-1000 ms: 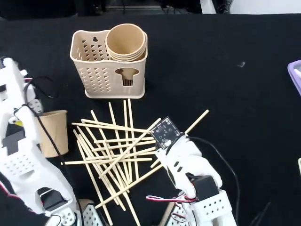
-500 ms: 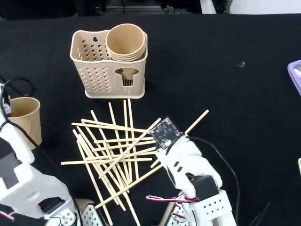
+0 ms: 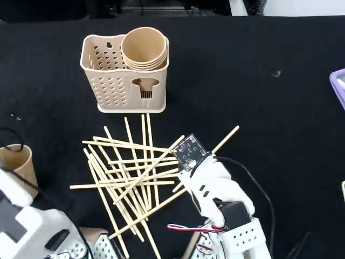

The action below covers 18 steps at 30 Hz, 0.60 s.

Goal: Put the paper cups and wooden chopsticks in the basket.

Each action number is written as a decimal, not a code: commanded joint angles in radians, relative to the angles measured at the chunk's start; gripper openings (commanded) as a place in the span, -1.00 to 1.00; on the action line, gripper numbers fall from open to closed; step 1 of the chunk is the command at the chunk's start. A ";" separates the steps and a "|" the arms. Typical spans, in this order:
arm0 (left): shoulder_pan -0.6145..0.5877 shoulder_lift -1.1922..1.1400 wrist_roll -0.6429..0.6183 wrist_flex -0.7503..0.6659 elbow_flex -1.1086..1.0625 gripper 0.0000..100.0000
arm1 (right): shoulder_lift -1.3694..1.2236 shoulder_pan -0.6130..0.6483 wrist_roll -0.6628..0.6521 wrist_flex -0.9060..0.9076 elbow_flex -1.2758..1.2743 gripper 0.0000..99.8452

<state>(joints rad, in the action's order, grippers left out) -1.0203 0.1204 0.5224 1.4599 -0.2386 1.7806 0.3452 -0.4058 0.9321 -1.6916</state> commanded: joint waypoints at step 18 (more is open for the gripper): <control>-0.139 0.351 0.207 0.077 -0.162 -0.58 | 0.015 -0.009 0.000 -0.028 0.004 -0.98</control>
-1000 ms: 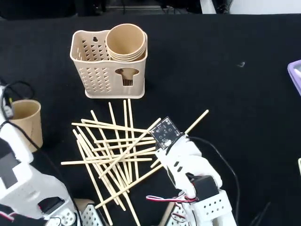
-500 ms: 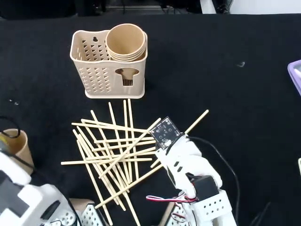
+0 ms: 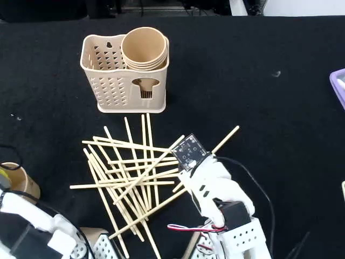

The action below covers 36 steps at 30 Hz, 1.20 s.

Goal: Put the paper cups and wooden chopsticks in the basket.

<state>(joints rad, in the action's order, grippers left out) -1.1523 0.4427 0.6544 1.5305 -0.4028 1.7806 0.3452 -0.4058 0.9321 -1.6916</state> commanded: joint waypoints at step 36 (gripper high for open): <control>-0.062 0.038 -0.098 -0.173 -0.182 -0.73 | 0.015 -0.009 0.000 -0.031 0.004 -0.98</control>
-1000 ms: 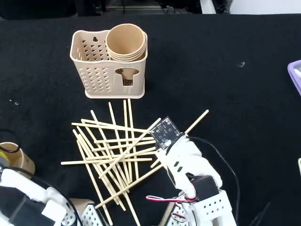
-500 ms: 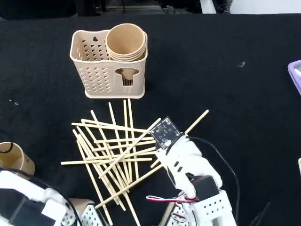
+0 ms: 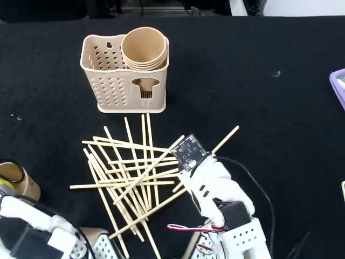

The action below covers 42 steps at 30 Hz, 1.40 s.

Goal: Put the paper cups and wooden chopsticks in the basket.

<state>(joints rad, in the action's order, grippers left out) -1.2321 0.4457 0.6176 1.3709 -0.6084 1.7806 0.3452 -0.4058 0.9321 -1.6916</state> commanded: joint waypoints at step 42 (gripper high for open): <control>1.325 -0.064 -0.922 -0.011 1.076 -0.94 | 0.015 -0.009 0.000 -0.031 0.004 -0.98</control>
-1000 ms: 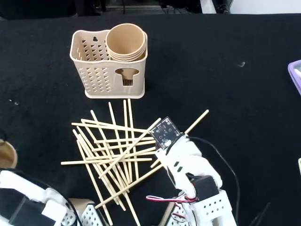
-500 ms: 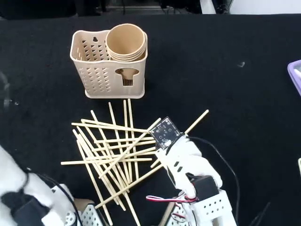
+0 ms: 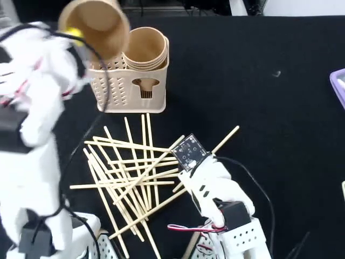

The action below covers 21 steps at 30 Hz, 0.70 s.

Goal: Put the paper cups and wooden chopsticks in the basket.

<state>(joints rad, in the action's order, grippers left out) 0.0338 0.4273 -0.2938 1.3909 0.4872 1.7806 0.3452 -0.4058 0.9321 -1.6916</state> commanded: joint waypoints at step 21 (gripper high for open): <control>0.102 -0.425 0.068 0.104 0.317 -0.94 | 0.015 -0.009 -0.002 -0.031 0.004 -0.98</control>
<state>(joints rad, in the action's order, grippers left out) 0.1534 0.0299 -0.2355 1.4937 0.7004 1.7806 0.3452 -0.4058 0.9321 -1.6916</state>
